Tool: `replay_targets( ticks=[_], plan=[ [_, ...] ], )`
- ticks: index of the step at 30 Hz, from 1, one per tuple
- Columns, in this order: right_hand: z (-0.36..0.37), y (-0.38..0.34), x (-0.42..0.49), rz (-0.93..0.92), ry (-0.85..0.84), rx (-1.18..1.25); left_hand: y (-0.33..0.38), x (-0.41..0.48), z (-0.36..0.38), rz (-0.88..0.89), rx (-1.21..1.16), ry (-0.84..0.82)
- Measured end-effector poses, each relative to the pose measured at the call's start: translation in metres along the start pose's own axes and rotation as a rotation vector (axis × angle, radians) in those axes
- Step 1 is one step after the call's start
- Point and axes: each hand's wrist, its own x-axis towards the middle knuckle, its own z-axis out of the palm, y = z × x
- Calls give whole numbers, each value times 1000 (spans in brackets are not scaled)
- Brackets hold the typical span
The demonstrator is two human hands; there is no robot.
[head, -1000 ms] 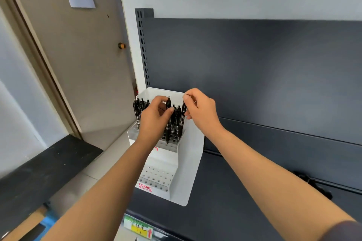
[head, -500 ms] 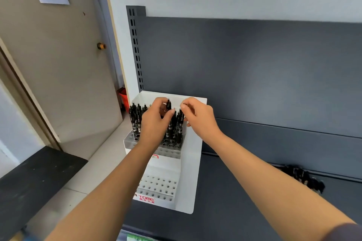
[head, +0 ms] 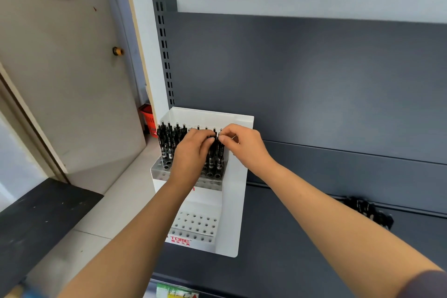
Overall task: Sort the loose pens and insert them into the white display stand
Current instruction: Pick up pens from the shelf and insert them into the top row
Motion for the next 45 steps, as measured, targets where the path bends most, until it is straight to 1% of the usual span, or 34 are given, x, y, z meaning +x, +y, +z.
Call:
replay_targets(
  ticks=[2,6,8,12,17,21,24,27,35,40,45],
  plan=[
    [1,-3,1,-12,-4,-26,0,4,-3,-10,19,-9],
    [7,-6,3,-79,28,-240,-2,11,-5,-31,60,-54],
    [8,-4,2,-73,41,-313,-2,12,-5,-32,77,-74],
    [9,2,-1,-33,30,-241,2,11,-6,-24,65,-69],
    [-2,11,-6,-54,28,-209,22,17,-3,91,60,-15],
    [-28,37,-17,-5,72,-329,48,21,17,245,104,-49],
    [-54,61,-30,43,85,-373,68,22,41,338,120,-112],
    [-82,87,-44,99,80,-411,88,22,72,378,125,-208],
    [-153,154,-89,334,-28,-404,134,9,160,378,147,-468],
    [-192,188,-112,425,-103,-402,164,-2,206,373,151,-570],
    [-219,225,-141,552,-159,-342,183,-22,248,321,181,-706]
  ],
)
